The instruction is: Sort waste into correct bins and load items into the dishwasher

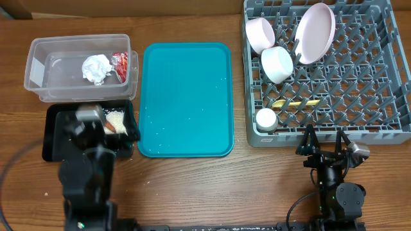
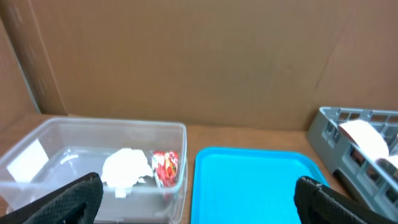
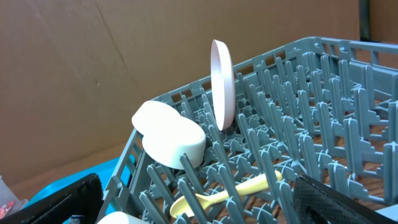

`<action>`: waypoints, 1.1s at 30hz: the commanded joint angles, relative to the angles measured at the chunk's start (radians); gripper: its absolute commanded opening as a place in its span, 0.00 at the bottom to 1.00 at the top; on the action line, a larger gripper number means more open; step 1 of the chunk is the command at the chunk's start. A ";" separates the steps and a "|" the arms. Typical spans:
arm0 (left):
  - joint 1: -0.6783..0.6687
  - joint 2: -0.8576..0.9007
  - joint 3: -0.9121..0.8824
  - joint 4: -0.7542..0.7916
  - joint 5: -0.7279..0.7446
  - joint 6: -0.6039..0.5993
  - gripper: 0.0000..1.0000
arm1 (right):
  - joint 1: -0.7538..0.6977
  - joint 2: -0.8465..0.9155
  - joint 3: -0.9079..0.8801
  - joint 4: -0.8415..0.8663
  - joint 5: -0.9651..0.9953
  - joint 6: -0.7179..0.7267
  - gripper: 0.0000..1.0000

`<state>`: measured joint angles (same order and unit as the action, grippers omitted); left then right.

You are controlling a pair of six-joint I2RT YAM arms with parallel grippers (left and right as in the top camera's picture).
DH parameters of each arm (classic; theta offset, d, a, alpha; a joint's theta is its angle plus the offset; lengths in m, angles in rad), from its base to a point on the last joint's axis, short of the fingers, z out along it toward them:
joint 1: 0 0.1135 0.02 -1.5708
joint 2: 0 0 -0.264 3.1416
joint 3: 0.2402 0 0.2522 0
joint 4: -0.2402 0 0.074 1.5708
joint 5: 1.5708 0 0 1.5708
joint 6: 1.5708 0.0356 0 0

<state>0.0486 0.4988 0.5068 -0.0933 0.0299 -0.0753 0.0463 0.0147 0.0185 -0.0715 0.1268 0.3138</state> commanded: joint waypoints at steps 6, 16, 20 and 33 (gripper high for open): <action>0.012 -0.250 -0.314 0.121 0.012 0.000 1.00 | -0.002 -0.012 -0.011 0.005 -0.005 0.000 1.00; 0.012 -0.439 -0.476 0.121 0.015 0.001 1.00 | -0.002 -0.012 -0.011 0.005 -0.005 0.000 1.00; 0.011 -0.496 -0.502 0.053 0.012 0.006 1.00 | -0.002 -0.012 -0.011 0.005 -0.005 0.000 1.00; 0.012 -0.494 -0.502 0.018 0.012 0.009 1.00 | -0.002 -0.012 -0.011 0.005 -0.005 0.000 1.00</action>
<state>0.0486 0.0170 0.0120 -0.0784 0.0341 -0.0746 0.0463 0.0147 0.0185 -0.0719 0.1272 0.3141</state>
